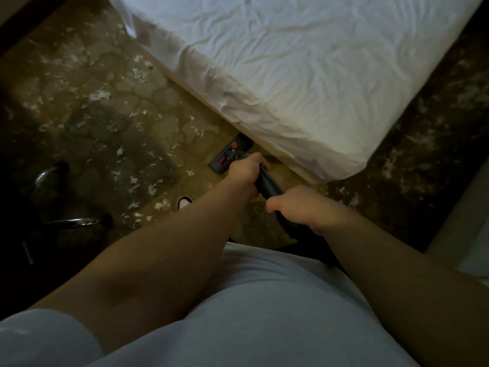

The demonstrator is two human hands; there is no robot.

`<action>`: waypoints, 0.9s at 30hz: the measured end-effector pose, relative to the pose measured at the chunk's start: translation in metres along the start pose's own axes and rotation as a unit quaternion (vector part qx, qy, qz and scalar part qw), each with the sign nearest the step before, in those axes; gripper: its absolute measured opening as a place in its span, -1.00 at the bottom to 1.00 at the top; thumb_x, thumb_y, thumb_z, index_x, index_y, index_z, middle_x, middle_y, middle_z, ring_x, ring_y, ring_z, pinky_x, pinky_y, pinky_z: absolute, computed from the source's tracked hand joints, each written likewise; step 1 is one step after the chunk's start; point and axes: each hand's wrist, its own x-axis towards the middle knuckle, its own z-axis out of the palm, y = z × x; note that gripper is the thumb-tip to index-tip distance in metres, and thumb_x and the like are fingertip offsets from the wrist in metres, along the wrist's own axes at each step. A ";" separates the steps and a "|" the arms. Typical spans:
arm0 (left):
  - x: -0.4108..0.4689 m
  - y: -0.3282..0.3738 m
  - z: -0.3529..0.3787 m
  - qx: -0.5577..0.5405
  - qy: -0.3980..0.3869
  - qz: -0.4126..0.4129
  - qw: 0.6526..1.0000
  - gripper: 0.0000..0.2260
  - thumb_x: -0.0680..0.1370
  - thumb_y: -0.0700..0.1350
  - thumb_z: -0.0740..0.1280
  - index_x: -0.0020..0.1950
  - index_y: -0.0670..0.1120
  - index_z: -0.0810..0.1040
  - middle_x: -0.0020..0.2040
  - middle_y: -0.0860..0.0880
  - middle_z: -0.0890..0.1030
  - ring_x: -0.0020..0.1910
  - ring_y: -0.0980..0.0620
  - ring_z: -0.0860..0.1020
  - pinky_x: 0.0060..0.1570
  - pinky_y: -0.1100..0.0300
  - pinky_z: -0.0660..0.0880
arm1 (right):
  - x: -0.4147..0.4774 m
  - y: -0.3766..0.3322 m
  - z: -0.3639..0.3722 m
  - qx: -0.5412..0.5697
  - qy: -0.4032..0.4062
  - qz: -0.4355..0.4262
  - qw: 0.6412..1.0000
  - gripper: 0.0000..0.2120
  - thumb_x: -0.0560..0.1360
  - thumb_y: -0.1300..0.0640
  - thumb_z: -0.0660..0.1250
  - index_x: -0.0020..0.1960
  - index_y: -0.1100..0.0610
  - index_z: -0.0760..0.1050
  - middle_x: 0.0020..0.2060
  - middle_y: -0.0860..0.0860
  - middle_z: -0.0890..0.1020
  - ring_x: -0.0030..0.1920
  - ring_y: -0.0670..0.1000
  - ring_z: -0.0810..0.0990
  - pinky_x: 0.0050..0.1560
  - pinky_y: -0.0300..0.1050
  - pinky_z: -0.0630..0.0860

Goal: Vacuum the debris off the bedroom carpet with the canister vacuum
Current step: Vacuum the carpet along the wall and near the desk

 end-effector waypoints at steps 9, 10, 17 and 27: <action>-0.051 -0.095 0.088 -0.037 -0.043 -0.050 0.997 -0.83 0.60 -0.23 0.30 -0.20 -0.16 0.46 -0.29 -0.07 0.50 -0.34 0.01 0.48 -0.34 0.14 0.49 | -0.049 0.117 -0.056 -0.004 0.001 0.008 1.000 -0.71 0.41 0.07 0.56 0.01 0.21 0.61 -0.02 0.24 0.72 -0.01 0.25 0.74 0.08 0.14 0.69; -0.054 -0.099 0.090 -0.038 -0.044 -0.052 0.997 -0.81 0.61 -0.22 0.30 -0.21 -0.15 0.45 -0.29 -0.06 0.49 -0.34 0.02 0.47 -0.33 0.14 0.50 | -0.052 0.121 -0.058 -0.011 -0.005 0.006 1.000 -0.73 0.42 0.08 0.55 0.01 0.22 0.61 -0.04 0.24 0.72 -0.05 0.25 0.74 0.05 0.15 0.69; -0.058 -0.111 0.057 -0.106 -0.012 -0.044 0.993 -0.83 0.61 -0.16 0.31 -0.16 -0.18 0.50 -0.28 -0.07 0.52 -0.33 0.02 0.49 -0.29 0.13 0.49 | -0.057 0.108 -0.038 -0.053 -0.039 -0.010 0.998 -0.71 0.45 0.09 0.51 0.05 0.24 0.57 -0.13 0.24 0.70 -0.24 0.18 0.72 -0.03 0.14 0.71; -0.040 -0.060 -0.101 -0.208 0.067 -0.028 0.975 -0.96 0.53 -0.24 0.32 -0.13 -0.16 0.50 -0.35 -0.04 0.52 -0.42 0.05 0.48 -0.39 0.18 0.50 | -0.037 -0.015 0.071 -0.182 -0.071 -0.059 0.979 -0.64 0.32 -0.05 0.51 -0.04 0.19 0.62 -0.16 0.19 0.74 -0.12 0.23 0.76 0.05 0.27 0.71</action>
